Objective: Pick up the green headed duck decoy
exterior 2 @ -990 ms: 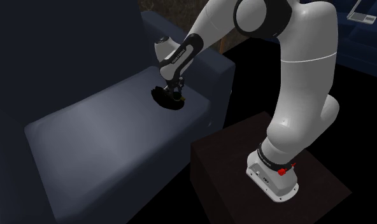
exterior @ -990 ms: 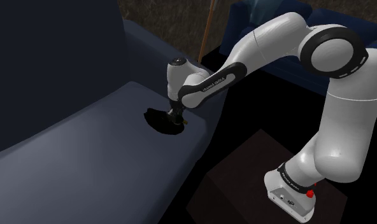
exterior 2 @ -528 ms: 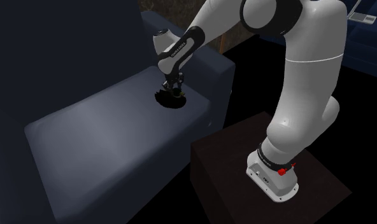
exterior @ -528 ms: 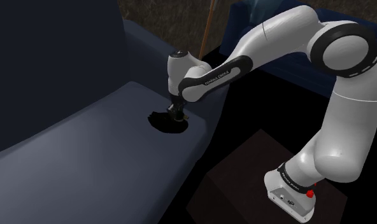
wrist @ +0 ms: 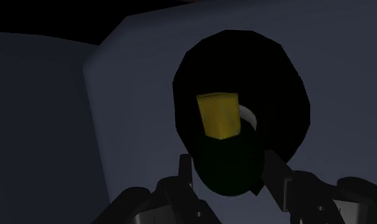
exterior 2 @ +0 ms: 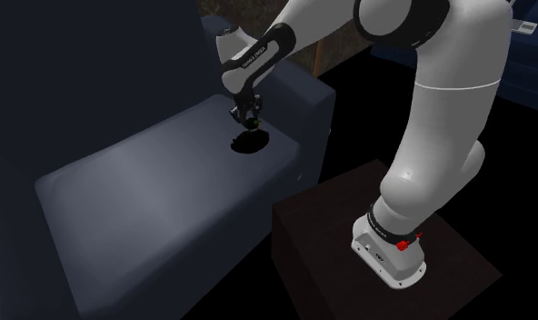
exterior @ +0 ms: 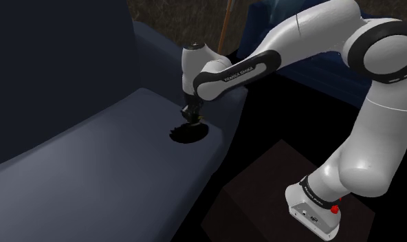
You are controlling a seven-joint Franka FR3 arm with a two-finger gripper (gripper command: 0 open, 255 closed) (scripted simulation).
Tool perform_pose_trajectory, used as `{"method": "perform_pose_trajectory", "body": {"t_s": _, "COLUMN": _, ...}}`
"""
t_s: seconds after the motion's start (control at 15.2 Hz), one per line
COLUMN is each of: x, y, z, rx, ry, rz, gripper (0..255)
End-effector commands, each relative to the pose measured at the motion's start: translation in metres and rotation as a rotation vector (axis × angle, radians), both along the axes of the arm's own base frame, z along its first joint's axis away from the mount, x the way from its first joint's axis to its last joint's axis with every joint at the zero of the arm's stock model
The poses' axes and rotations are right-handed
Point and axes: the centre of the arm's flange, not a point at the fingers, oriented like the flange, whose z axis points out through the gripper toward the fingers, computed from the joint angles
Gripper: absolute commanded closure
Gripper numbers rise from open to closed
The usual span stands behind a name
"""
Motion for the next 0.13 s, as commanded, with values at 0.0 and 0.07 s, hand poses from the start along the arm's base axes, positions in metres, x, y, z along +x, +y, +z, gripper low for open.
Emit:
{"method": "perform_pose_trajectory", "body": {"t_s": 0.0, "x": -0.0008, "y": -0.0003, "z": 0.0073, "rx": 0.000, "ry": -0.001, "rz": 0.000, "gripper": 255}}
{"method": "perform_pose_trajectory", "body": {"t_s": 0.07, "x": -0.0008, "y": -0.0003, "z": 0.0073, "rx": 0.000, "ry": -0.001, "rz": 0.000, "gripper": 255}}
